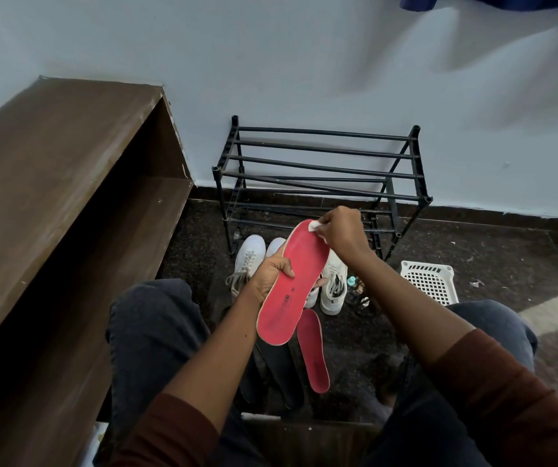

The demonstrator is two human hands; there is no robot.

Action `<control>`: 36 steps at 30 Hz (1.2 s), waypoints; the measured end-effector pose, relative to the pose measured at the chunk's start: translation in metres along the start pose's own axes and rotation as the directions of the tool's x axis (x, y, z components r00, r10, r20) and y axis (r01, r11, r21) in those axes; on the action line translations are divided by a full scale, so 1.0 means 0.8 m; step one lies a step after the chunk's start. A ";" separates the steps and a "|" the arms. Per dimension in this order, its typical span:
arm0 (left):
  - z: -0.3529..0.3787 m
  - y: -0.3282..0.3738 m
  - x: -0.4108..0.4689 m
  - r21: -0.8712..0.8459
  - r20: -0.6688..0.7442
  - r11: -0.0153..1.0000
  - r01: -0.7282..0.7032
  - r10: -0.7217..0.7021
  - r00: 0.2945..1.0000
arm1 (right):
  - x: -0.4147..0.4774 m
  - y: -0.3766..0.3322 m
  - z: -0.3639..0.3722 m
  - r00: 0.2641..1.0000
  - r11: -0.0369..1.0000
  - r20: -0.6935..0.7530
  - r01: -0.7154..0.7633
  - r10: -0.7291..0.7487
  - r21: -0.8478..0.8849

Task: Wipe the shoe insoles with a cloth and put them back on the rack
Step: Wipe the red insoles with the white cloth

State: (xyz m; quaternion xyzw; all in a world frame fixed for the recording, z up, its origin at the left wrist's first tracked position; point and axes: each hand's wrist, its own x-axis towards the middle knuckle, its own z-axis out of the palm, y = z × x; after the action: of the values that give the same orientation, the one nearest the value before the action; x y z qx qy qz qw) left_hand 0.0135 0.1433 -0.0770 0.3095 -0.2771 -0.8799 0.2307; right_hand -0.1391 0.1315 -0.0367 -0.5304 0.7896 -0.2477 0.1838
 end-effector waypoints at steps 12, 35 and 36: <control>0.007 0.008 0.007 -0.071 -0.050 0.997 -0.035 0.031 0.998 | -0.038 -0.026 -0.001 0.906 0.989 0.399 0.147 -0.141 0.015; 0.012 0.007 -0.006 0.111 -0.040 0.988 0.109 -0.105 0.994 | -0.025 -0.012 0.017 0.953 0.977 0.227 0.211 -0.203 -0.013; 0.014 0.006 -0.005 0.098 -0.038 0.989 0.110 -0.107 0.994 | -0.022 -0.009 0.018 0.970 0.982 0.162 0.187 -0.181 -0.024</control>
State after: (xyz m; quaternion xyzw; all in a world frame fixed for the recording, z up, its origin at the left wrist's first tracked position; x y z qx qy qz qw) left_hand 0.0104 0.1456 -0.0650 0.3494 -0.2996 -0.8711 0.1713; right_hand -0.1192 0.1426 -0.0435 -0.6230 0.7244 -0.2050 0.2124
